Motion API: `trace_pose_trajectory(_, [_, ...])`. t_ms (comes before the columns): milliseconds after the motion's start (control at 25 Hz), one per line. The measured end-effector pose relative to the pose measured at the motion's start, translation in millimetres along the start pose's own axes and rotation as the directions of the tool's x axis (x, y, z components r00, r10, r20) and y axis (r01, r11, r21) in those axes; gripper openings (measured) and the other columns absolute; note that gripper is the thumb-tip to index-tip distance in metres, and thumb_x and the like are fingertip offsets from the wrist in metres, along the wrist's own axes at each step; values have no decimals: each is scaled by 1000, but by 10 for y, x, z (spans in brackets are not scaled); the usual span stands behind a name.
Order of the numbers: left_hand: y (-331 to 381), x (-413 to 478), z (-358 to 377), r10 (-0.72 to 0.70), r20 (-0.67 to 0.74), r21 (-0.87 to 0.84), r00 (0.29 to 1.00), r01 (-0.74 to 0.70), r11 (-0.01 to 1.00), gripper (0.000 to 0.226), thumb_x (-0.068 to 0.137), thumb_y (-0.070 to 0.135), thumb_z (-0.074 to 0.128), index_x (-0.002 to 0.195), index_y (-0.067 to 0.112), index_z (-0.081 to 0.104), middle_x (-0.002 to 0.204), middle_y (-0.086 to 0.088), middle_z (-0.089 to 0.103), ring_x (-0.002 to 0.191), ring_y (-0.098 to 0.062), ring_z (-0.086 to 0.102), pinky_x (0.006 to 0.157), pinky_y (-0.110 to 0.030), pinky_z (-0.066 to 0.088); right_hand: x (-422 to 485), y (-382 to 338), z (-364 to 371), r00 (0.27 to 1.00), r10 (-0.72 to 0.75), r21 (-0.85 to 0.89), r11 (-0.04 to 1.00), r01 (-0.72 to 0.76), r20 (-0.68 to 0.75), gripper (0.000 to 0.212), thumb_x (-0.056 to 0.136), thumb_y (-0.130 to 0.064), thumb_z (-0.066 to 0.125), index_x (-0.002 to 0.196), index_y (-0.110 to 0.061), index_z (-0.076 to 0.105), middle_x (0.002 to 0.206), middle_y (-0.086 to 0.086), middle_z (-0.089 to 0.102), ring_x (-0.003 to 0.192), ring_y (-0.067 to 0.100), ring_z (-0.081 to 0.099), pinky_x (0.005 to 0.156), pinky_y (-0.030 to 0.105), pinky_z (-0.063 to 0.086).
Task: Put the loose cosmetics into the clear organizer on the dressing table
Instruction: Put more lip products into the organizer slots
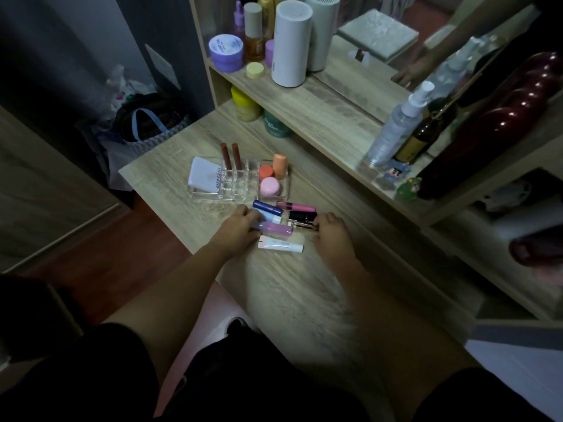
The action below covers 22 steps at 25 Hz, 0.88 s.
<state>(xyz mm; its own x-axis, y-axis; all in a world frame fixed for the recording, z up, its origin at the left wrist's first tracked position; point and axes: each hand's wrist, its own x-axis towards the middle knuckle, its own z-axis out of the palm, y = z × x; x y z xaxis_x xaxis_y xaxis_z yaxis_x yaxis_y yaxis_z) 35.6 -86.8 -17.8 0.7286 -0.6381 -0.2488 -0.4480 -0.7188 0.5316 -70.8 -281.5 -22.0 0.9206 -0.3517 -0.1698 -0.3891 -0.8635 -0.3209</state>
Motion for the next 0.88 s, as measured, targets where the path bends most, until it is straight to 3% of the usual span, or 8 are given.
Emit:
trace_pose_trajectory(240, [-17,42,4,-36,45,65,998,33,997,41,83,15,63,122,6,55,118,-23,52,105,-35,55,87,-34,41,30,26,107,999,-37,-45,998,37,9,33,88,-2,50,121,-10,51,123,11,56,114,27,49,98,33,39])
trace_pose_trajectory(400, [-79,-4,-167,28,44,17,999,-29,999,35,82,15,65,116,7,60,113,-18,66,102,-31,60,85,-32,43,-30,61,113,997,-66,-27,997,65,-31,31,90,-5,51,121,-10,53,120,10,61,111,25,52,95,32,41])
trace_pose_trajectory(560, [-214,-40,-545,86,-52,-55,995,-89,995,18,80,13,68,98,9,65,89,-10,69,78,-21,61,67,-25,39,17,-76,-82,985,-64,342,932,117,-162,34,89,-7,53,123,-10,54,116,7,61,107,18,53,91,28,39])
trace_pose_trajectory(720, [-351,-14,-1018,37,-188,-117,981,-60,991,19,80,18,70,98,14,68,88,4,65,70,-2,57,64,0,41,283,-505,-391,994,19,685,726,60,-106,35,89,-14,59,123,-20,54,102,-10,60,87,0,59,71,9,47])
trace_pose_trajectory(800, [-385,16,-1198,10,-240,-130,971,-43,991,21,80,21,70,100,16,69,90,6,64,73,-3,59,63,-1,41,408,-713,-505,999,19,785,620,21,-42,24,87,-18,64,109,-26,58,90,-15,65,75,-7,63,59,6,51])
trace_pose_trajectory(880, [-421,47,-1325,0,-296,-108,955,-34,994,25,81,23,69,104,13,68,93,1,64,80,-11,59,67,-9,40,536,-889,-583,1000,5,806,592,4,-9,10,87,-24,63,90,-31,56,83,-12,67,68,-4,66,56,12,54])
